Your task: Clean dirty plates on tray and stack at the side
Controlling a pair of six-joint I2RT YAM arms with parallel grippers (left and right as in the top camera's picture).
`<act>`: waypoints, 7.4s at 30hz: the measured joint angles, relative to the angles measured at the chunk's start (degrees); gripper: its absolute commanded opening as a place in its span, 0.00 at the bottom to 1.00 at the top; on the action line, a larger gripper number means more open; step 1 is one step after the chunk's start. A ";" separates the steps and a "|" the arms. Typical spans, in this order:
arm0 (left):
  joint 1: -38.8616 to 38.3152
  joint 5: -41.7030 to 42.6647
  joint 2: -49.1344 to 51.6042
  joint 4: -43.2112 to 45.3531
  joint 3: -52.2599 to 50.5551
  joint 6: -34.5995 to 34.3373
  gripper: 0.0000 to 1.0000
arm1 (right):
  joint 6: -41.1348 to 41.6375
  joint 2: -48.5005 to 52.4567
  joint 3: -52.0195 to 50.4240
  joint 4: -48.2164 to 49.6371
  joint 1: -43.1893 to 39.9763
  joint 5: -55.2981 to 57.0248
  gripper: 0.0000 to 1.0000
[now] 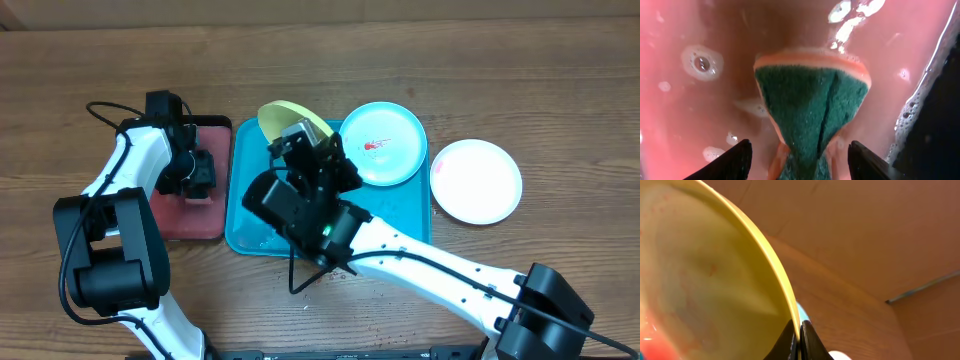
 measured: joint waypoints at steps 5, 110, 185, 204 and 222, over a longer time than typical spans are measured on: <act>0.00 0.00 0.00 2.89 0.00 -0.83 0.67 | -1.60 0.00 0.00 3.10 1.29 3.30 0.04; -0.11 4.63 -0.15 -10.64 6.54 -4.98 1.00 | 14.75 -5.38 -16.00 -6.19 -67.04 -92.52 0.75; -0.11 4.61 -0.15 -8.35 6.54 -4.98 0.99 | 19.52 7.30 -16.04 7.98 -35.08 -78.20 0.04; -0.11 3.87 0.02 -2.62 3.02 -5.14 0.50 | 19.54 7.30 -16.04 8.00 -35.08 -78.20 0.04; -0.11 -0.37 0.39 -1.18 -0.33 -6.56 0.44 | 19.52 7.30 -16.04 7.78 -35.08 -78.20 0.04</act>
